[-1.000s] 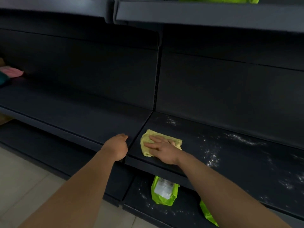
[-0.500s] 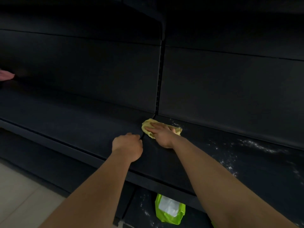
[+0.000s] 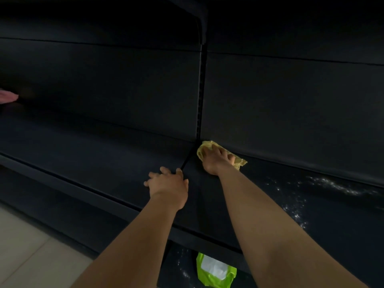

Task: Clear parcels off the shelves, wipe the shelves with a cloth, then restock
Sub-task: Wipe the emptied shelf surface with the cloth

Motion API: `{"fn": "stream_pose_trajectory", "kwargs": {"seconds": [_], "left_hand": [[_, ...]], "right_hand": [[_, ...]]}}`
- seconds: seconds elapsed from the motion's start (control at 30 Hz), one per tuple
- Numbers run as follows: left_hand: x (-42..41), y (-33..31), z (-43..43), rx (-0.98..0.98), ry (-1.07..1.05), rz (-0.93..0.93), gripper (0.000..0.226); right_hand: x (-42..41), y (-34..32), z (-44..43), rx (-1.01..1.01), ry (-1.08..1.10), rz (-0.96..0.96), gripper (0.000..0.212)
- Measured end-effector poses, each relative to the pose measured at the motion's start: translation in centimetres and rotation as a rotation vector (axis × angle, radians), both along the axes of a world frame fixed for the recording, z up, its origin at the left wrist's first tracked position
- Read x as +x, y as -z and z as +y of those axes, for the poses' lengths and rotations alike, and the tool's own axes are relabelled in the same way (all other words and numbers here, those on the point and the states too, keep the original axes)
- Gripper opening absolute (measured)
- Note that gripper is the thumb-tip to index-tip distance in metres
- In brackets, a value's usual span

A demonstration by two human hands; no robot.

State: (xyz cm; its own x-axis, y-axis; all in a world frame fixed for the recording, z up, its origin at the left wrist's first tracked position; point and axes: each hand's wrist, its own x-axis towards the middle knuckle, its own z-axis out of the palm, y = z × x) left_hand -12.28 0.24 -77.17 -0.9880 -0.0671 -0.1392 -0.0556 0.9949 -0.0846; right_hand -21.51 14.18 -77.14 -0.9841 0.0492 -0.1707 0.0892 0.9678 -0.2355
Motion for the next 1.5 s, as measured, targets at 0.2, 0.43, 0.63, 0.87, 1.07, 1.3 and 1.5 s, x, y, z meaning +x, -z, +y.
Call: {"fn": "stream_pose_trajectory", "kwargs": {"seconds": [0.2,0.43,0.63,0.87,1.07,1.3,1.5], "left_hand": [[0.1,0.3,-0.1,0.022,-0.003,0.006,0.055],[0.4,-0.5,-0.9,0.037,0.039,-0.041,0.057],[2.6,-1.4,-2.7,0.225,0.137,-0.068,0.058],[6.0,-0.8,-2.3,0.249,0.206,0.006,0.049],[6.8,-0.1,-1.7,0.199,0.189,-0.053,0.052],[7.5,-0.2,-1.0,0.162,0.163,-0.071,0.052],[8.8,0.3,-0.1,0.233,0.261,0.071,0.05]], "right_hand": [[2.9,0.1,5.2,0.004,0.154,-0.058,0.066],[6.9,-1.8,8.2,-0.053,0.482,-0.032,0.056],[10.1,-3.0,2.0,-0.121,0.38,-0.052,0.062],[12.1,-2.2,0.4,0.365,-0.084,0.072,0.044],[14.6,0.1,5.6,0.191,0.093,0.105,0.046],[18.7,-0.6,11.8,0.155,0.403,0.05,0.044],[19.2,-2.6,6.9,0.019,0.294,0.234,0.044]]}}
